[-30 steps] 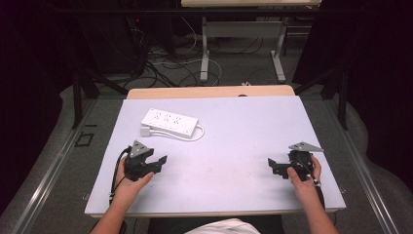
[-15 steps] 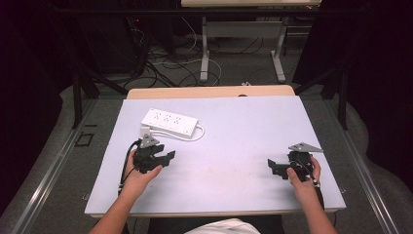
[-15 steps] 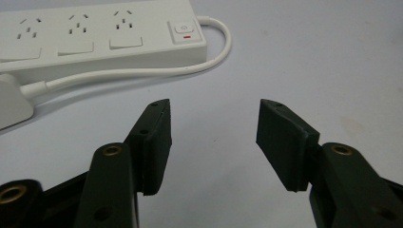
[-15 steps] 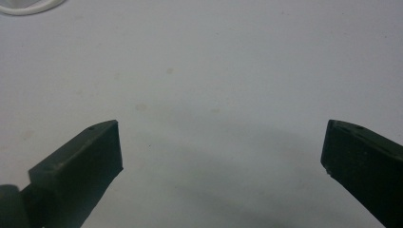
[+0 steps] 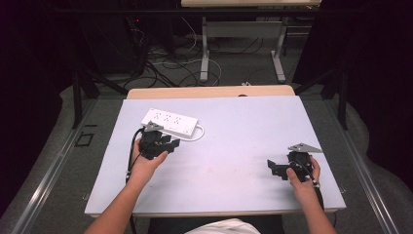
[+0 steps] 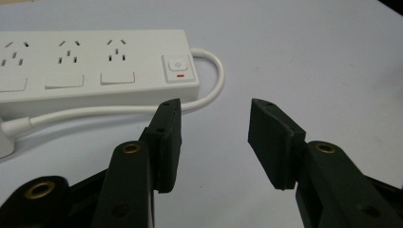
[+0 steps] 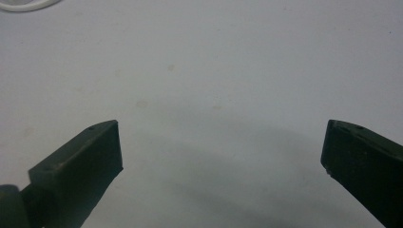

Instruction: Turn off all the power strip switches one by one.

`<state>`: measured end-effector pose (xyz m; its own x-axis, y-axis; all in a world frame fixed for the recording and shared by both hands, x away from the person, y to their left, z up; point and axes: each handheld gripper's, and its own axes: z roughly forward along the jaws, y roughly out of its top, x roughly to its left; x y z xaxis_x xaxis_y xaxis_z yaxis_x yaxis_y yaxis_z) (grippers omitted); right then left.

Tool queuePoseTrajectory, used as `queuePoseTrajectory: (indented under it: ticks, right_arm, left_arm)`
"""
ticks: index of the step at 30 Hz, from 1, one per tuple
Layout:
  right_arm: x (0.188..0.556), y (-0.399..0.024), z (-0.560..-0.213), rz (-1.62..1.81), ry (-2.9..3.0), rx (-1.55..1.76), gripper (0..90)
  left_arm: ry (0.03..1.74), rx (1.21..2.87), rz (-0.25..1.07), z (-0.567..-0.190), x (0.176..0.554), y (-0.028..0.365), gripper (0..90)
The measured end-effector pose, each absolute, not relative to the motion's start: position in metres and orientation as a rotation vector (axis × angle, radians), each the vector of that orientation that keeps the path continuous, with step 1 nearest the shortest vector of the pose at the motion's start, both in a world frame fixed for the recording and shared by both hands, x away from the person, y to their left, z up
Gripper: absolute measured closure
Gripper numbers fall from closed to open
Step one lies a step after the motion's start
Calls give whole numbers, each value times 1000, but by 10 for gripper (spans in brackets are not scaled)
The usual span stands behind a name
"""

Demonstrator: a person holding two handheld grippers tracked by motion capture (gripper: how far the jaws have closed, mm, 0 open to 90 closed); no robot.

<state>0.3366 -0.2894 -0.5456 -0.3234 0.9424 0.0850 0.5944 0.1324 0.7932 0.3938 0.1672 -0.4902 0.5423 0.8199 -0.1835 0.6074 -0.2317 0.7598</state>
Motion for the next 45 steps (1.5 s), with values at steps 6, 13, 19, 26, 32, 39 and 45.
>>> queuePoseTrajectory:
  ticks: [6,13,19,26,32,39,45]
  right_arm:
    - [337,-289,-546,1049,1988,1466,0]
    - [337,-288,-547,1047,1989,1467,0]
    - [337,-286,-547,1046,1998,1467,0]
    - [337,-287,-548,1039,2001,1460,0]
    - [337,-286,-548,1042,2005,1462,0]
    - [338,-287,-549,1037,2007,1460,0]
    - [338,-287,-549,1036,2010,1459,0]
  left_arm:
    - [1158,1962,308,-484,404,165,578]
    - [1160,1981,302,-478,415,159,627]
    - [1156,2004,309,-474,423,155,648]
    - [1162,2038,314,-470,432,149,673]
    - [1166,2080,336,-470,440,140,693]
    - [1191,2112,350,-474,451,130,744]
    - [1215,2131,357,-479,459,125,779]
